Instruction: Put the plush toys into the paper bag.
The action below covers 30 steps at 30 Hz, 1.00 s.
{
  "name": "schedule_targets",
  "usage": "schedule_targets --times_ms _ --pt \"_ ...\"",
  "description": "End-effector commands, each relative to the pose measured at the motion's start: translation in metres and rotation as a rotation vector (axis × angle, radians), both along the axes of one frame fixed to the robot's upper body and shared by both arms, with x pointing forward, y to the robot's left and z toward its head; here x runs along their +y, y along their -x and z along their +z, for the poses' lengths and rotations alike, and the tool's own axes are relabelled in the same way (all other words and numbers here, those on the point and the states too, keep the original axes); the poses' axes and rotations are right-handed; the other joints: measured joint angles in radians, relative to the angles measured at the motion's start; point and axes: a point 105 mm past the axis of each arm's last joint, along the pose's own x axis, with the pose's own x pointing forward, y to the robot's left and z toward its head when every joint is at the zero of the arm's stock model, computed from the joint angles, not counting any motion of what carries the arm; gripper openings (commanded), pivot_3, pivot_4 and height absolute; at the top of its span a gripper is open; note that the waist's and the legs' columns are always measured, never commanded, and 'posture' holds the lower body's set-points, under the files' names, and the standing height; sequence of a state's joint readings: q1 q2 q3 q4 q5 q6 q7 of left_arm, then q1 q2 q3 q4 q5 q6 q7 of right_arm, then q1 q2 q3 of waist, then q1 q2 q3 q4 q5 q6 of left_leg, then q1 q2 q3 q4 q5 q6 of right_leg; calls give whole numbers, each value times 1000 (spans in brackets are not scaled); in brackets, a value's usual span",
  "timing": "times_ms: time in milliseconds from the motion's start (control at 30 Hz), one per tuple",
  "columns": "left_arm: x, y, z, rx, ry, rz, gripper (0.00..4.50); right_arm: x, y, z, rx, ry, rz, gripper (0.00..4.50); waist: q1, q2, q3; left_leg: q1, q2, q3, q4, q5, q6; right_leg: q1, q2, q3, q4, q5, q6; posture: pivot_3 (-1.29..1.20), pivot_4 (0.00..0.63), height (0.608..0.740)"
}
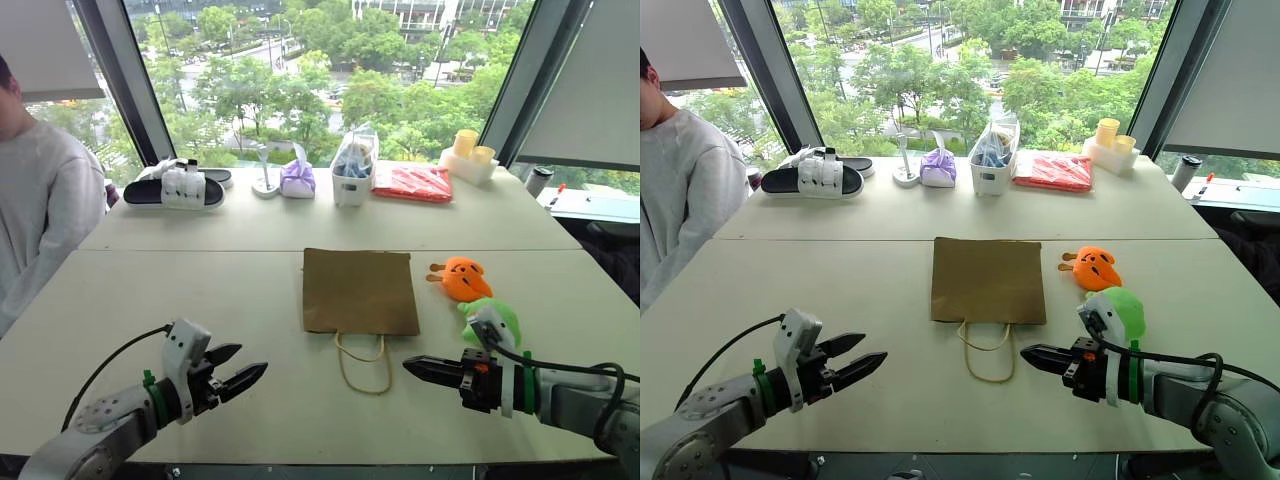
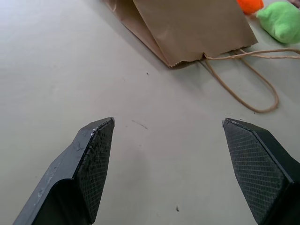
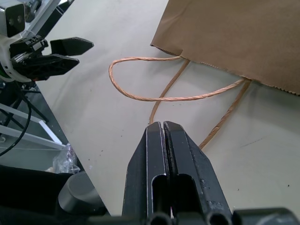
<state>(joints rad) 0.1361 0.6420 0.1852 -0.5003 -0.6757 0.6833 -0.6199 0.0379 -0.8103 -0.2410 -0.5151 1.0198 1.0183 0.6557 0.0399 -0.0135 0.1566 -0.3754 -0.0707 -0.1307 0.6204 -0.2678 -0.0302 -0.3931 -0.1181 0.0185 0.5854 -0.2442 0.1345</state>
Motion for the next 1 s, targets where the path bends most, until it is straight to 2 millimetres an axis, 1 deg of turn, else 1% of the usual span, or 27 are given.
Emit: schedule_targets --times_ms 33,133,200,267,333,367,467,600,633,733,833,900,1000 --pt "8 -10 23 -122 -104 -83 3755 -3 -1 4 -22 4 5 0 0 0 0 0 0 0 0 0 0 0 0 0 0 0 0 0 150 740" --pt "0 -18 32 -210 -223 -231 3755 -7 -5 8 -38 19 1 0 0 0 1 0 0 1 0 0 0 0 0 0 0 0 0 0 150 740" --pt "-13 -26 37 -260 -258 -343 3755 -8 -9 14 -58 20 -1 0 0 2 1 0 0 2 0 0 0 1 0 0 -1 0 0 0 150 740" --pt "-32 -30 36 -298 -302 -477 3755 -9 -9 16 -67 21 -7 0 2 2 1 0 -1 3 0 0 0 1 0 0 -2 0 0 0 150 740" --pt "-46 -32 32 -320 -325 -583 3755 -10 -9 16 -70 27 -15 0 0 2 1 -1 -1 3 -1 0 0 1 0 -1 -3 0 0 0 150 740" --pt "-59 -33 29 -331 -315 -648 3755 -12 -10 14 -78 34 -35 0 -1 2 1 -1 -1 3 -1 0 0 1 0 0 -3 0 0 0 150 740" --pt "-86 -38 21 -367 -309 -774 3755 -14 -10 12 -91 40 -77 0 1 1 1 -1 -1 4 -4 0 0 0 0 0 -4 1 1 0 150 740" --pt "-121 -40 12 -406 -276 -909 3755 -10 -2 11 -94 25 -106 0 -2 1 1 0 -1 4 -4 0 0 0 0 0 -3 2 3 0 150 740" --pt "-128 -41 11 -421 -273 -933 3755 -9 0 10 -93 23 -114 0 -1 1 1 0 -1 4 -4 0 0 0 0 0 -3 2 3 0 150 740" --pt "-142 -45 10 -451 -261 -975 3755 -7 4 8 -91 21 -131 0 -3 1 1 0 -1 4 -4 0 0 0 0 -1 -3 3 4 0 150 740" --pt "-156 -49 15 -508 -248 -1005 3014 -4 9 6 -87 20 -144 0 -1 0 1 0 -2 3 -4 0 0 1 0 -1 -2 3 4 0 150 740" --pt "-158 -52 17 -528 -249 -1008 2097 -4 10 5 -86 22 -149 0 -1 0 1 0 -1 3 -3 0 0 1 1 -1 -2 3 5 0 150 740" --pt "-161 -56 20 -552 -247 -1000 581 -1 10 5 -87 16 -151 0 -3 0 1 1 -2 3 -3 0 1 1 1 -1 -2 3 5 0 150 740"
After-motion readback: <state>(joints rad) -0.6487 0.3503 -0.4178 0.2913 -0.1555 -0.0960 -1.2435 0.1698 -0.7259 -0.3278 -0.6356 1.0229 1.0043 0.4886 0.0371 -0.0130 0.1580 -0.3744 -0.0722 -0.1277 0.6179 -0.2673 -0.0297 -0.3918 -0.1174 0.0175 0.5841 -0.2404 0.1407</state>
